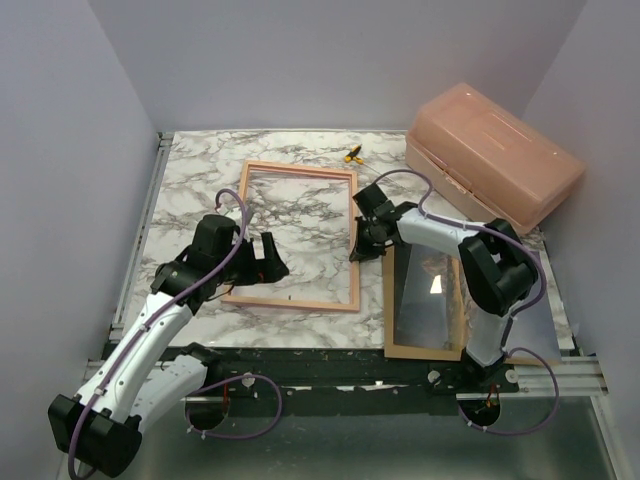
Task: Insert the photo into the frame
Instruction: Turn over the photo frame at the center of the board.
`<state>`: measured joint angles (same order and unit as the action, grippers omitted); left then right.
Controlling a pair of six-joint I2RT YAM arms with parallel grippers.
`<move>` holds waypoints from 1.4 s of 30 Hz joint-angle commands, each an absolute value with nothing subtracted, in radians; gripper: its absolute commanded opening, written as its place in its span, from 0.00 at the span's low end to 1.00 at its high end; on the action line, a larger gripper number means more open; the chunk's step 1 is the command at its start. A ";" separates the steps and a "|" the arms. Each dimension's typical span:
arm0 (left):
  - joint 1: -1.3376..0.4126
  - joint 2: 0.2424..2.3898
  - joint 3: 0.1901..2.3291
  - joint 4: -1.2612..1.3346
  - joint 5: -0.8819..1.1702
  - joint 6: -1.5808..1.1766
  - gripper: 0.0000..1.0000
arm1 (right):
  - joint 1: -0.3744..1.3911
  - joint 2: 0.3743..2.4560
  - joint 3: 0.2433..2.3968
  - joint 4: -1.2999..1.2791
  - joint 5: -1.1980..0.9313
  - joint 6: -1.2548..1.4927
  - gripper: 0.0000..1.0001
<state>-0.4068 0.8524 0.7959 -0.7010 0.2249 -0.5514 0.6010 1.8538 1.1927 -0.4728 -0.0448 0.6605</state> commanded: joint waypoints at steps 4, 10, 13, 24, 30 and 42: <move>-0.400 0.831 0.772 -0.664 0.270 -0.554 0.97 | 0.598 1.926 1.225 -0.509 0.039 0.619 0.00; -0.400 0.841 0.760 -0.651 0.291 -0.557 0.96 | 0.598 1.940 1.255 -0.529 0.066 0.601 0.00; -0.400 0.841 0.758 -0.647 0.298 -0.558 0.96 | 0.598 1.939 1.274 -0.543 0.078 0.597 0.00; -0.400 0.831 0.732 -0.643 0.306 -0.563 0.96 | 0.598 1.840 1.243 -0.537 0.055 0.616 0.40; -0.400 0.809 0.729 -0.649 0.320 -0.574 0.96 | 0.598 1.734 1.212 -0.528 0.039 0.642 0.59; -0.402 0.741 0.631 -0.559 0.501 -0.710 0.97 | 0.598 1.405 0.986 -0.479 -0.105 0.753 0.85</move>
<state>-0.4068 0.7765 0.6983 -0.6418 0.3744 -0.6159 0.6003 1.5066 1.0657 -0.4923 -0.0349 0.6968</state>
